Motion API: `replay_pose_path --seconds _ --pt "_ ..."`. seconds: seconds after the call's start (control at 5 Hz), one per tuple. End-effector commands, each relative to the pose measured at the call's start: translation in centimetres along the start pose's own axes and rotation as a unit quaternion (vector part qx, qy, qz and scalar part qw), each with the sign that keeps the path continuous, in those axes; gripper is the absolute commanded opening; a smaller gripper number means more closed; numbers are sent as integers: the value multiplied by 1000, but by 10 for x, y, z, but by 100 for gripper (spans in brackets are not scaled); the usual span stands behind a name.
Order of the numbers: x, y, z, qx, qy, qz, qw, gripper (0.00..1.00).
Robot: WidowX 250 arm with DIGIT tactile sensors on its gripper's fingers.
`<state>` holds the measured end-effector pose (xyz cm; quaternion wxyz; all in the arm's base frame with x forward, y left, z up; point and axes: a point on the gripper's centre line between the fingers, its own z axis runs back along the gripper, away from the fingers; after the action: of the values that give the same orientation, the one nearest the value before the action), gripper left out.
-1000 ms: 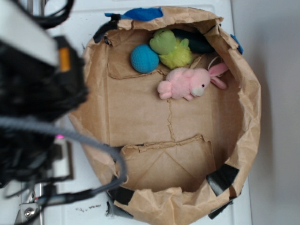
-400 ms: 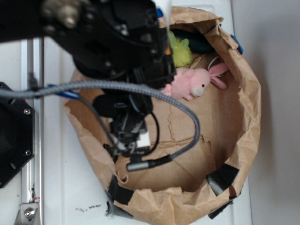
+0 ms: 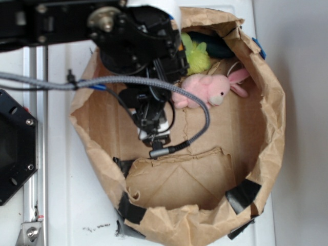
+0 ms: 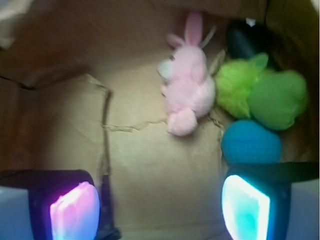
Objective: Grab the blue ball.
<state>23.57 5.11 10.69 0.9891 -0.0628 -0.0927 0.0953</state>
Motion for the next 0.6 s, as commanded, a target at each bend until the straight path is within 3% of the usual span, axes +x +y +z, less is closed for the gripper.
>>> replay_pose_path --seconds 0.0,0.4 --pt "8 35 -7 35 -10 60 998 100" --pt "9 41 -13 49 -6 82 995 100"
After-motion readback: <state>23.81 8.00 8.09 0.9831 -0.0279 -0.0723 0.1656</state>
